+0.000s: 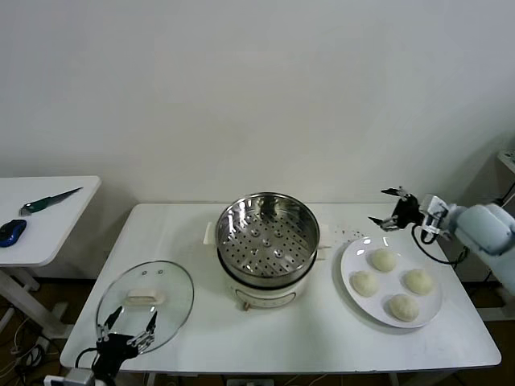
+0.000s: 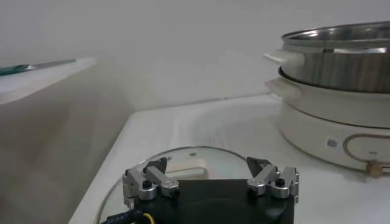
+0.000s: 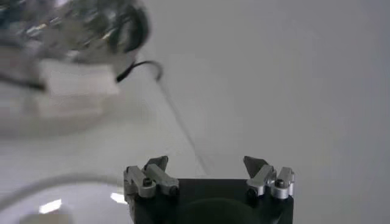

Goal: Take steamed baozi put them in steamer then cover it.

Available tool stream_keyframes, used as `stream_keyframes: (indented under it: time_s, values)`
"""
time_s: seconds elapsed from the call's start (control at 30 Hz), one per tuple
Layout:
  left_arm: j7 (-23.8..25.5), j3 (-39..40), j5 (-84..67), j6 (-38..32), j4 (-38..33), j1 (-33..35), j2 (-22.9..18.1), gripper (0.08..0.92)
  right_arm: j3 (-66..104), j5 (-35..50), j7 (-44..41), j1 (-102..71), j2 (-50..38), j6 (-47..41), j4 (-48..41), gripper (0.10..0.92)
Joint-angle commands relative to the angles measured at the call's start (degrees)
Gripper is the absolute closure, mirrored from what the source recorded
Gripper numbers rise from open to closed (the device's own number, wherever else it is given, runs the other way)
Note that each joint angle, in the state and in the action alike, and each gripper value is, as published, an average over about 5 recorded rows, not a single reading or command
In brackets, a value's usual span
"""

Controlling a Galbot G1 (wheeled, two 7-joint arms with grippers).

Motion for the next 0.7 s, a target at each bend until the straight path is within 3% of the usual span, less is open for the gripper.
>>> stream_keyframes:
  time_s: [0.03, 0.27, 0.7]
  values:
    - [0.0, 0.0, 0.1, -0.1, 0.2, 0.0, 0.0, 0.177, -39.6, -5.9, -20.5, 38.0, 2.1, 9.3, -13.7, 0.203]
    - [0.1, 0.5, 0.1, -0.2, 0.2, -0.6, 0.2, 0.177, -51.3, -1.0, -22.2, 41.6, 10.9, 7.3, -17.2, 0.203]
    - [0.3, 0.2, -0.2, 0.1, 0.9, -1.5, 0.2, 0.177, -41.2, -4.9, -20.0, 22.2, 19.2, 6.0, -27.9, 0.203]
